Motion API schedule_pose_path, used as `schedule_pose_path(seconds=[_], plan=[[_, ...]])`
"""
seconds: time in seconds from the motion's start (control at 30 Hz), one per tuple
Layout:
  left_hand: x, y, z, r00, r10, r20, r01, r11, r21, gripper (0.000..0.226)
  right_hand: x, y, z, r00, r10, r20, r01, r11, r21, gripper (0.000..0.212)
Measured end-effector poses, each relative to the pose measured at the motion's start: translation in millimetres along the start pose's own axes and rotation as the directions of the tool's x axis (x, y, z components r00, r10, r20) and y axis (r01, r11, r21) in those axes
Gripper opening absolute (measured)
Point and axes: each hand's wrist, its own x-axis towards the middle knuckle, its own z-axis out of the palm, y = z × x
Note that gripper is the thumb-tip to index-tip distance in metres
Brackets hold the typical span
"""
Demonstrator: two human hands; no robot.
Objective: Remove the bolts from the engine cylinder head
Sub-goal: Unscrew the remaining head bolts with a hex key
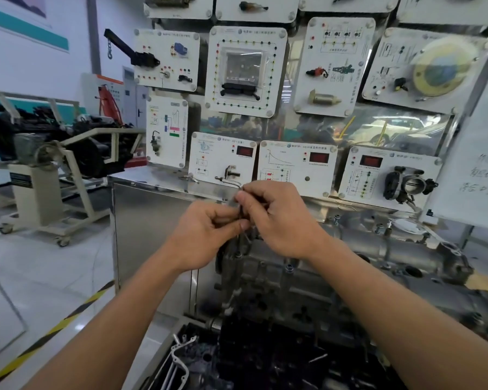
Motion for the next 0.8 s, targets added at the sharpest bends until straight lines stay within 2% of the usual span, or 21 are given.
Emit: schedule_pose_path(seconds=[0.07,0.2,0.4,0.5,0.67,0.8], plan=[[-2,-3,0,1.000,0.000,0.004,0.000,1.000,0.012,0.034,-1,-2,5,0.999,0.029,0.016,-0.028,1.000,-0.012,0.025],[-6,-9,3,0.999,0.006,-0.045,-0.008,0.999,-0.043,0.013,-5,-1,11,0.999,0.051,-0.012,-0.051,0.999,-0.007,0.026],[-5,-14,9,0.994,0.001,-0.106,-0.004,0.999,-0.034,0.015,-9,8,18,0.981,0.146,-0.125,-0.124,0.978,0.170,0.022],[-4,-13,12,0.994,0.011,-0.111,-0.011,1.000,-0.002,0.017,-13,15,25,0.957,0.219,-0.190,-0.151,0.936,0.318,0.012],[-8,-8,18,0.994,0.030,-0.106,-0.030,1.000,0.002,0.020,-24,25,41,0.902,0.261,-0.344,-0.072,0.876,0.477,0.004],[-4,-9,23,0.985,0.030,-0.167,-0.031,1.000,-0.004,0.016,-17,23,49,0.820,0.361,-0.444,-0.049,0.817,0.574,0.011]])
